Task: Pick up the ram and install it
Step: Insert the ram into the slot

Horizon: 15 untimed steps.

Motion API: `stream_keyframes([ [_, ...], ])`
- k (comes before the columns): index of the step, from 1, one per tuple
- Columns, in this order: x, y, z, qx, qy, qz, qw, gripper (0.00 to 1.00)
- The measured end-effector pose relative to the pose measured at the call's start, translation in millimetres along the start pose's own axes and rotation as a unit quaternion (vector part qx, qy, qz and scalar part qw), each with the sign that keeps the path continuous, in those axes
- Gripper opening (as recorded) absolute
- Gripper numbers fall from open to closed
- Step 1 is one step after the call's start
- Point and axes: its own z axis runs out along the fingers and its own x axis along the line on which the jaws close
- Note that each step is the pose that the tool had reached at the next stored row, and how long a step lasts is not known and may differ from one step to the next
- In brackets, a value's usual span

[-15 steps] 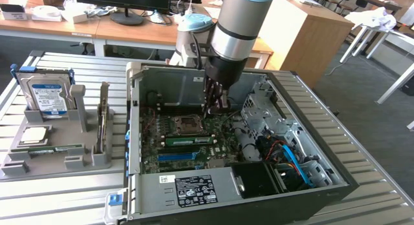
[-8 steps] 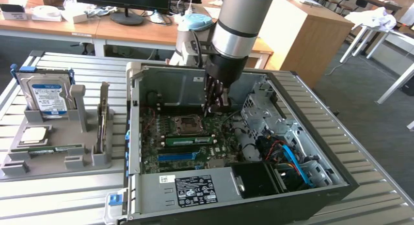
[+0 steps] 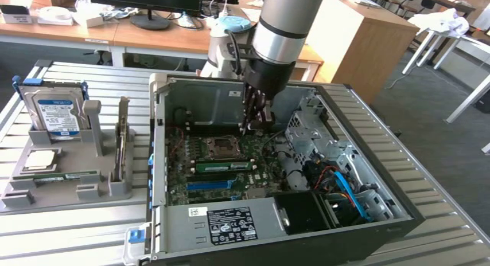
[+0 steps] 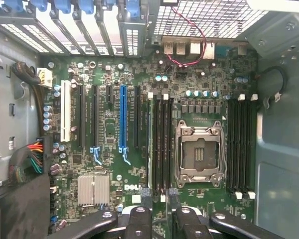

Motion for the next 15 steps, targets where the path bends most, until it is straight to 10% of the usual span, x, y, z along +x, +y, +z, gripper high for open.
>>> stream_keyframes([
  [15,-0.8,-0.2,-11.0,-0.0002,0.0004,0.0,1.0,0.26],
])
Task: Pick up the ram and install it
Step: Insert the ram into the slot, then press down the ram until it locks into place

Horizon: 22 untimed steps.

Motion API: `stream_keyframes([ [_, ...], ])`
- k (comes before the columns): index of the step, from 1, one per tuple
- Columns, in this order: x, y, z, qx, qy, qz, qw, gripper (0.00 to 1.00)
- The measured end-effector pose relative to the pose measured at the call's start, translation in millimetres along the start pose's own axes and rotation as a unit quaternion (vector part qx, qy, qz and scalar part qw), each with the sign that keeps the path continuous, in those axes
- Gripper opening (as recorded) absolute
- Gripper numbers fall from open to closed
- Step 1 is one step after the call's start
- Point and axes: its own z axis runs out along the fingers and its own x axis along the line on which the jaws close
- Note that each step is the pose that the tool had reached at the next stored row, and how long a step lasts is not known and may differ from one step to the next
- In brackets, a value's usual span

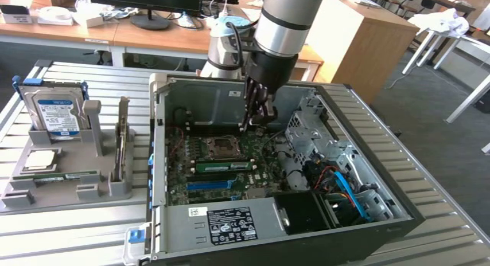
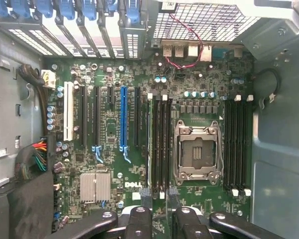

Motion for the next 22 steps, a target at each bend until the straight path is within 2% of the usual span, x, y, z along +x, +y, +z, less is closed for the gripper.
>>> stream_keyframes([
  [18,-0.2,0.0,-2.5,-0.0001,0.0002,0.0,1.0,0.26],
  [19,-0.2,0.0,-2.4,-0.0001,0.0002,0.0,1.0,0.24],
  [20,-0.2,0.0,-2.4,-0.0001,0.0002,0.0,1.0,0.18],
  [21,-0.2,0.0,-2.4,-0.0001,0.0002,0.0,1.0,0.18],
  [22,-0.2,0.0,-2.5,-0.0001,0.0002,0.0,1.0,0.12],
])
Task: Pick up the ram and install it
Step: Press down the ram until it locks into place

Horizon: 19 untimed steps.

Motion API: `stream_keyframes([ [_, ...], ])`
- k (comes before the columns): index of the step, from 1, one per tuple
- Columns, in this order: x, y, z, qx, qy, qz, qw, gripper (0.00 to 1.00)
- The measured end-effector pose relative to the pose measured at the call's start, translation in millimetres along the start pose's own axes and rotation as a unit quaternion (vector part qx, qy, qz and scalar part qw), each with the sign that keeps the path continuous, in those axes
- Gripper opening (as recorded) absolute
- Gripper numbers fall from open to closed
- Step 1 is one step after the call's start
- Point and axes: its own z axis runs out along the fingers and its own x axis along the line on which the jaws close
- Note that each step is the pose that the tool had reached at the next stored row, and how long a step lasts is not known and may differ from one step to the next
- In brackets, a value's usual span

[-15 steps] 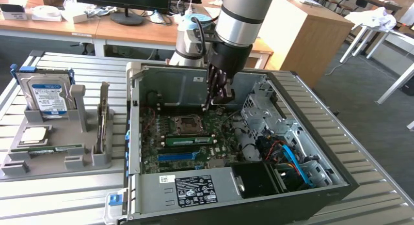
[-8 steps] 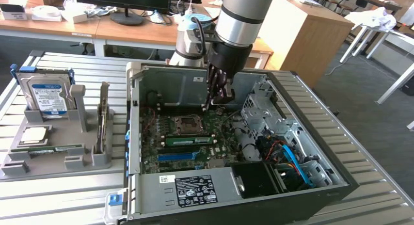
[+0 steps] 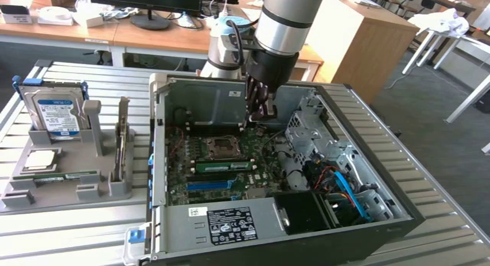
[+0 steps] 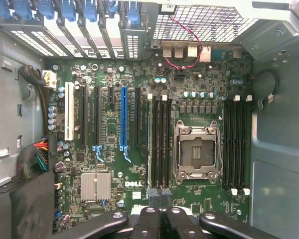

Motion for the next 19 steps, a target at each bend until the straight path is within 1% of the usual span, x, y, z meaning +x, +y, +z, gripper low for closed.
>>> stream_keyframes([
  [1,0.0,0.0,0.0,0.0,0.0,0.0,1.0,0.1],
  [12,0.0,-0.6,0.0,0.0,0.0,0.0,1.0,0.1],
  [19,0.0,-8.8,0.0,-0.0001,0.0,0.0,1.0,0.1],
])
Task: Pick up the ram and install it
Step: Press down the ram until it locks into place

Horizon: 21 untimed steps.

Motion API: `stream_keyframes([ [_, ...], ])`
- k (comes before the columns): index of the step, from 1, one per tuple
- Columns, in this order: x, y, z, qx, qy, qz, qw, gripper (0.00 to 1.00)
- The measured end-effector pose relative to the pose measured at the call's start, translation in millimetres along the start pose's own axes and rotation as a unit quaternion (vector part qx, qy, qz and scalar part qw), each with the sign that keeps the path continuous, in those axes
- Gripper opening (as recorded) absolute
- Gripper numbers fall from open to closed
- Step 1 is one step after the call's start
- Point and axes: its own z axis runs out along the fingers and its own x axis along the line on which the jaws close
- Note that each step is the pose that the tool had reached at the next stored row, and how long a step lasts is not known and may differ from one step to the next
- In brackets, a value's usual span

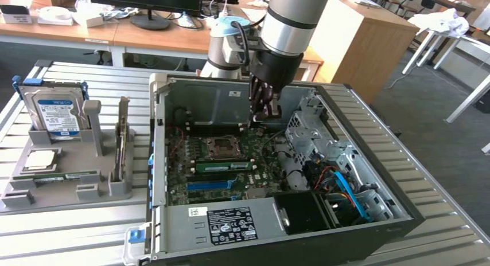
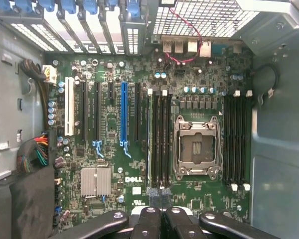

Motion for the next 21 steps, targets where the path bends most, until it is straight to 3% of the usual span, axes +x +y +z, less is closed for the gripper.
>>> stream_keyframes([
  [15,-0.1,-23.2,0.0,-0.0006,0.0,0.0,1.0,0.1],
  [21,-0.1,-26.1,0.0,-0.0007,0.0,0.0,1.0,0.1],
])
